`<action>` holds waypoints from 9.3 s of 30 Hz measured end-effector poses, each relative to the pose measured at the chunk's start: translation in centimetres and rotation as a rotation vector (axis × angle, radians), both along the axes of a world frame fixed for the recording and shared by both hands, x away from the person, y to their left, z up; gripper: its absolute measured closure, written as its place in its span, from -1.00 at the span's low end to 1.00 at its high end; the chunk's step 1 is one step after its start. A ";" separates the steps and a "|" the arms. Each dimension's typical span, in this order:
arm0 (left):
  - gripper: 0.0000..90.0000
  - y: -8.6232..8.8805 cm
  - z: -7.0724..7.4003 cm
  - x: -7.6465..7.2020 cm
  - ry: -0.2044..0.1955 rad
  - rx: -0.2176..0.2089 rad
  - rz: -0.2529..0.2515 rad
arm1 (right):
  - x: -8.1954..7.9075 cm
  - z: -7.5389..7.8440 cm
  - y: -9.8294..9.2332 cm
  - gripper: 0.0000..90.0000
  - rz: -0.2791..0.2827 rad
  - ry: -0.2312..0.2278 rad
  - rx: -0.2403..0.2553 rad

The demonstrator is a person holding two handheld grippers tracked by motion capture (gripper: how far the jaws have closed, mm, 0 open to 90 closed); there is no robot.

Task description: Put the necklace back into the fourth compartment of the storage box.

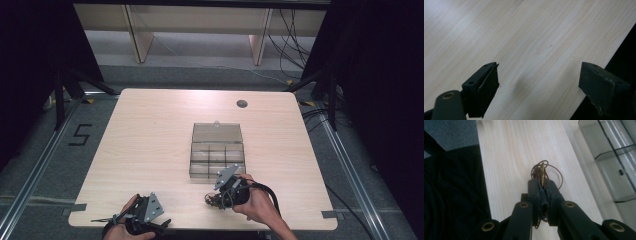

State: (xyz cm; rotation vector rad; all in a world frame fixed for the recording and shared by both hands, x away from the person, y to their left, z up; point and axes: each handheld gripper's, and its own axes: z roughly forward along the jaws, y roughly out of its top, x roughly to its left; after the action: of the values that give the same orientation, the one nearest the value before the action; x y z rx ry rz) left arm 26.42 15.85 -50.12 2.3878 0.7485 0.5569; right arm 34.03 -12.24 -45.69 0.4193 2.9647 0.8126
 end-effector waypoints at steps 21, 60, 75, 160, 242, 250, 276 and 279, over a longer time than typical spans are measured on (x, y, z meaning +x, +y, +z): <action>-0.65 0.0 0.1 0.0 0.000 -0.013 -0.001 | 2.5 6.4 1.3 0.89 0.022 -0.028 -0.018; -0.65 0.0 0.2 -0.1 -0.003 -0.015 -0.003 | 8.4 7.7 6.3 0.89 -0.049 0.002 -0.118; -0.65 0.0 0.3 -0.1 -0.005 -0.016 -0.006 | 10.2 5.1 7.6 0.89 -0.055 0.014 -0.192; -0.65 0.0 0.0 -0.1 0.001 -0.016 -0.002 | 11.7 5.0 3.9 0.31 -0.206 0.095 -0.100; -0.65 -0.1 -0.2 -0.1 0.010 -0.002 -0.006 | 5.7 4.3 -4.9 0.00 -0.250 0.075 0.026; -0.65 -0.1 -0.1 0.0 0.001 0.004 -0.012 | 5.3 3.9 -5.4 -0.01 -0.258 0.075 0.036; -0.65 -0.2 -0.3 -0.1 0.015 0.001 -0.008 | 3.1 3.2 -5.8 -0.16 -0.253 0.050 0.031; -0.65 -0.2 -0.2 -0.1 0.011 -0.001 -0.007 | 3.0 2.9 -6.0 -0.17 -0.261 0.013 0.026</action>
State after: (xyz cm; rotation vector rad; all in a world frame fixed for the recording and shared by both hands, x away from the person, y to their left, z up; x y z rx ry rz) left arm 26.32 15.69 -50.36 2.3934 0.7449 0.5403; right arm 36.98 -18.21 -42.79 0.7949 2.8281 0.8207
